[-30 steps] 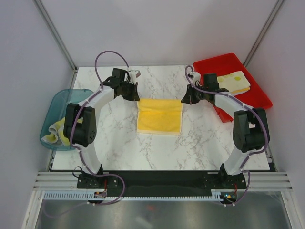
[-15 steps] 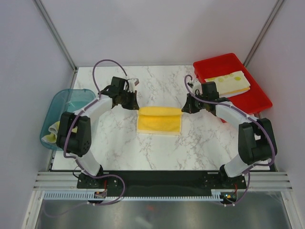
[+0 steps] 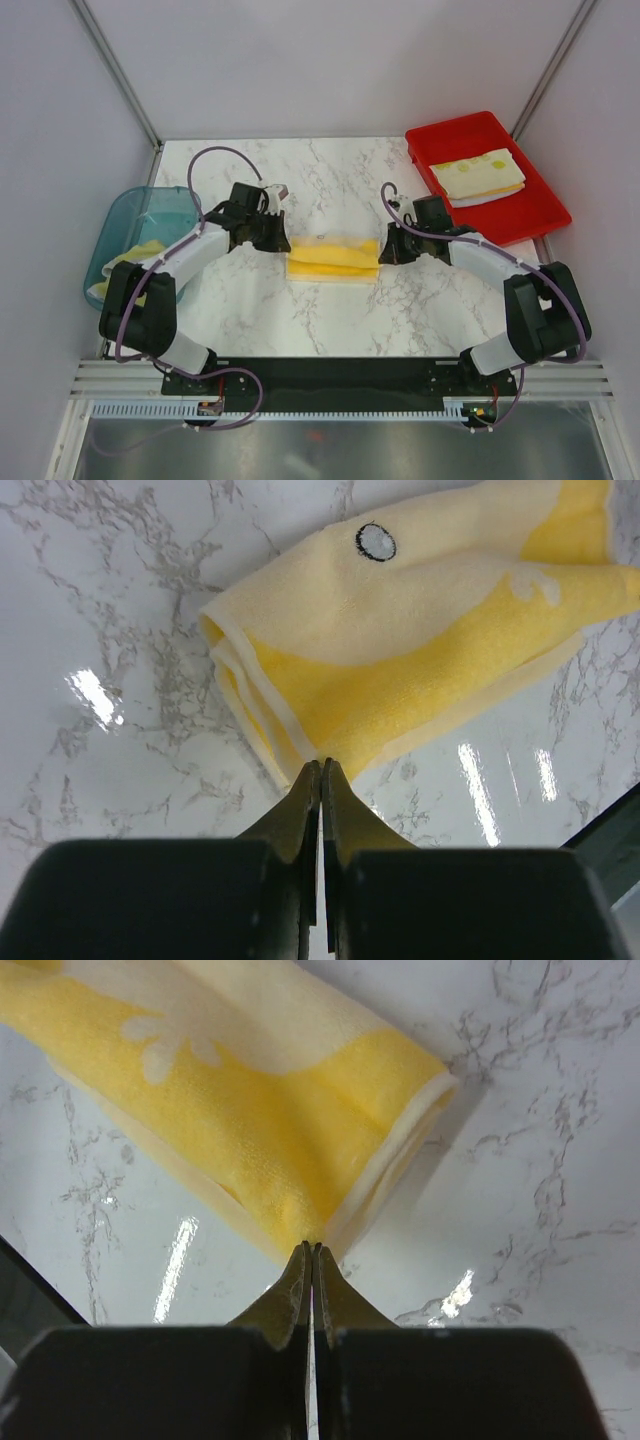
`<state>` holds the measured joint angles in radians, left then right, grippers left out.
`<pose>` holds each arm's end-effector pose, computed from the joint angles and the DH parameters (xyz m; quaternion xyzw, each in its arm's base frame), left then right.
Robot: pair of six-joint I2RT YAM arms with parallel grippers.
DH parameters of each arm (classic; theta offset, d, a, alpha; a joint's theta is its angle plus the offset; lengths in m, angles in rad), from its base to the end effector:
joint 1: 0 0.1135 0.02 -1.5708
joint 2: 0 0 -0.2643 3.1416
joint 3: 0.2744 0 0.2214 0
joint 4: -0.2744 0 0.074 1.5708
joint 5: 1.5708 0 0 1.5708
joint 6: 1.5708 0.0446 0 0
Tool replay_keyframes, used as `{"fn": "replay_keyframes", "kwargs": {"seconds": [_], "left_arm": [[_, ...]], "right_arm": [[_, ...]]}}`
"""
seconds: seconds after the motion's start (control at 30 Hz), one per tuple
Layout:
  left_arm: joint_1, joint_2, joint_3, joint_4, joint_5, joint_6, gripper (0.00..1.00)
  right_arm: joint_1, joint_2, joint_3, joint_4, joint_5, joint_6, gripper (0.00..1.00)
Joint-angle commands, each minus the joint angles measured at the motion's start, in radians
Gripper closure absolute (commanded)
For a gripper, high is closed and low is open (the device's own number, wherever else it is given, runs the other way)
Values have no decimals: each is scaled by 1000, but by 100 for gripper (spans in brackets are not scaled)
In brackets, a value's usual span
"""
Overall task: Fold and stack the towels
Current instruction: Fold the towel
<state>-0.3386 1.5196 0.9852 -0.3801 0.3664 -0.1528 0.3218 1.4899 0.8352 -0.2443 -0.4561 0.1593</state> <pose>0.2692 -0.1117 0.2289 0.1448 0.9213 -0.2444 0.2654 0.2549 0.1057 0.2055 -0.1489 0.9106 0.2838 0.2610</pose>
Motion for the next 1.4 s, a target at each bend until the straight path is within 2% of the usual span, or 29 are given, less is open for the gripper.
{"fn": "replay_keyframes", "kwargs": {"seconds": [0.0,0.27,0.53,0.83,1.13,1.37], "left_arm": [[-42,-13,-48,24,-38,-74,98],[-134,-35,-141,64,-147,-129,98],[-142,-81,-151,35,-241,-159,98],[-142,-98,-183,26,-345,-221,98],[-140,-87,-195,30,-363,-249,98],[-140,-59,-191,32,-357,-281,98]], "right_arm": [[5,-36,-24,0,34,42,100],[19,-63,-31,0,23,57,100],[22,-100,-67,16,17,106,100],[23,-100,-191,105,-15,152,100],[25,-125,-301,237,-91,255,100],[37,-224,-340,324,-99,384,100]]}}
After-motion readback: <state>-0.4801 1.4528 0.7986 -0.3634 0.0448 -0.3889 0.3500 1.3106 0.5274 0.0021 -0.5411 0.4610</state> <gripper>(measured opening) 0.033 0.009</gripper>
